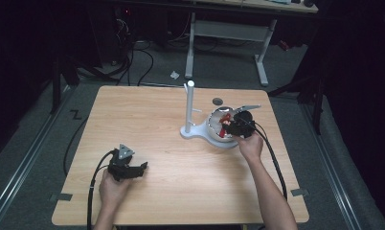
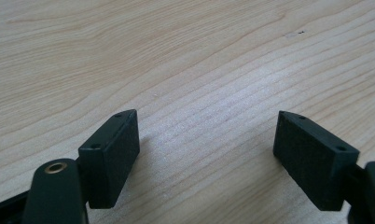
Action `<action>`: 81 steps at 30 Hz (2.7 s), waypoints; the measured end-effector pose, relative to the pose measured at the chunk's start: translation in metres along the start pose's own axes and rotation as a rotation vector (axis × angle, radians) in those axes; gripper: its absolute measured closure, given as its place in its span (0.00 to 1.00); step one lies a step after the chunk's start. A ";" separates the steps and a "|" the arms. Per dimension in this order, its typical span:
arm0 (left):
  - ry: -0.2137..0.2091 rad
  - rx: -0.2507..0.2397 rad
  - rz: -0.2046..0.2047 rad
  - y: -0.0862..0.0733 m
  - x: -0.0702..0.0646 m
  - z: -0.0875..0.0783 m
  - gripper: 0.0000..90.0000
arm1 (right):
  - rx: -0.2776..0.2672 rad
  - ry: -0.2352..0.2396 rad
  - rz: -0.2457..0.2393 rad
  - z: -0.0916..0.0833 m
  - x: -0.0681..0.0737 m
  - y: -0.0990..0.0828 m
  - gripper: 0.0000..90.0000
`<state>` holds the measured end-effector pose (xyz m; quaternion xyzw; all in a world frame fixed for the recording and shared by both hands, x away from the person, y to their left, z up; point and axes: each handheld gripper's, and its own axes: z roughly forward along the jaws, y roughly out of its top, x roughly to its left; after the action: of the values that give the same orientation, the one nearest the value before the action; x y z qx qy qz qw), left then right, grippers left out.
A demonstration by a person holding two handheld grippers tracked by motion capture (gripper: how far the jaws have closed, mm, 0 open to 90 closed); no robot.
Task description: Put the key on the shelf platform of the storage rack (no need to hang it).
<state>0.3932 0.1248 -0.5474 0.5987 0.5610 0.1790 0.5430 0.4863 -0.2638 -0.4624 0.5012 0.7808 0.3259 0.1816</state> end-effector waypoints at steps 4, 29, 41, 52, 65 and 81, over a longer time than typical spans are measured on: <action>0.000 0.000 0.000 0.000 0.000 0.000 0.25 | 0.002 -0.006 -0.005 0.001 0.000 0.000 0.67; 0.000 0.000 0.000 0.000 0.000 0.000 0.25 | -0.088 0.011 0.032 -0.032 -0.008 0.004 0.54; 0.000 0.000 0.000 0.000 0.000 0.000 0.25 | -0.131 0.023 0.027 -0.054 -0.008 0.005 0.51; 0.000 0.000 0.000 0.000 0.000 0.000 0.25 | -0.188 0.032 0.063 -0.076 -0.012 -0.005 0.50; 0.000 -0.001 0.000 0.000 0.000 0.000 0.25 | -0.245 0.033 0.051 -0.110 -0.009 -0.014 0.49; 0.000 -0.001 0.000 0.000 0.000 0.000 0.25 | -0.274 0.031 0.012 -0.140 0.004 -0.020 0.49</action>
<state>0.3932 0.1246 -0.5475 0.5982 0.5611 0.1794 0.5433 0.3853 -0.3115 -0.3748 0.4714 0.7286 0.4383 0.2341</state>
